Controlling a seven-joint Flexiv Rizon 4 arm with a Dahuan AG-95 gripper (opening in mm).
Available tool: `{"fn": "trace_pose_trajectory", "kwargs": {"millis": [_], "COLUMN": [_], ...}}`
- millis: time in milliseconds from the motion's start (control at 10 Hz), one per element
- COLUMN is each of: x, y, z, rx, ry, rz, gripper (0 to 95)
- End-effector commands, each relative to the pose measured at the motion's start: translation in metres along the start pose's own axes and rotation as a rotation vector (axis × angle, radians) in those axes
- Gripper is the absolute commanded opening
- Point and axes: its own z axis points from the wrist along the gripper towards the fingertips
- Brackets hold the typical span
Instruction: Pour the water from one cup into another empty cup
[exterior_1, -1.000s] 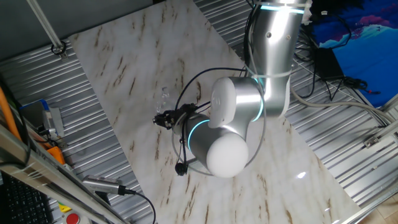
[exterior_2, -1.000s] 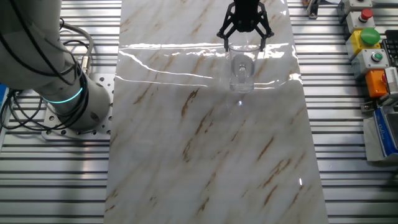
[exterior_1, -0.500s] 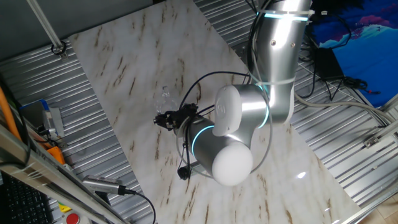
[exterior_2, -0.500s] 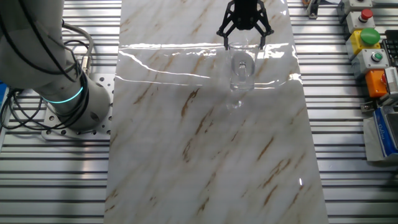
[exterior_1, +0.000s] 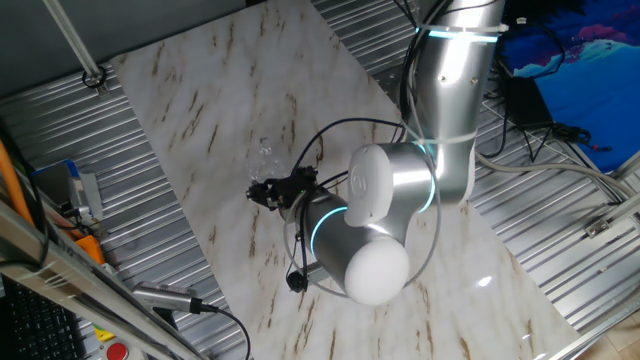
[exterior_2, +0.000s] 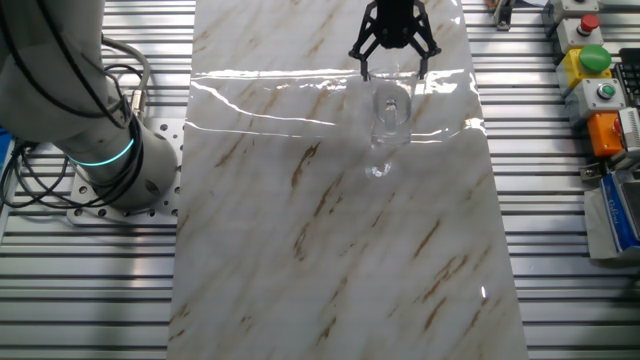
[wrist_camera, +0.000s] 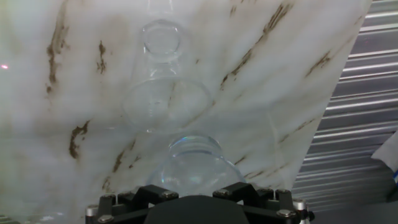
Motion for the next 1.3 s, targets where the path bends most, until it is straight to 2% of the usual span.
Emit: {"fn": "trace_pose_trajectory", "kwargs": {"millis": [100, 400, 500, 600, 1100, 1300], "x": [0.0012, 0.0014, 0.0015, 0.0016, 0.0016, 0.0017], "y": [-0.0010, -0.0014, -0.0014, -0.0014, -0.0014, -0.0013], "z": [0.0005, 0.0005, 0.0004, 0.0003, 0.0002, 0.0002], "rx": [0.002, 0.005, 0.009, 0.011, 0.038, 0.062], "ry": [0.005, 0.029, 0.053, 0.059, 0.065, 0.075], "rz": [0.004, 0.019, 0.036, 0.037, 0.011, 0.000], "gripper": [0.0, 0.0, 0.0, 0.0, 0.0, 0.0]}}
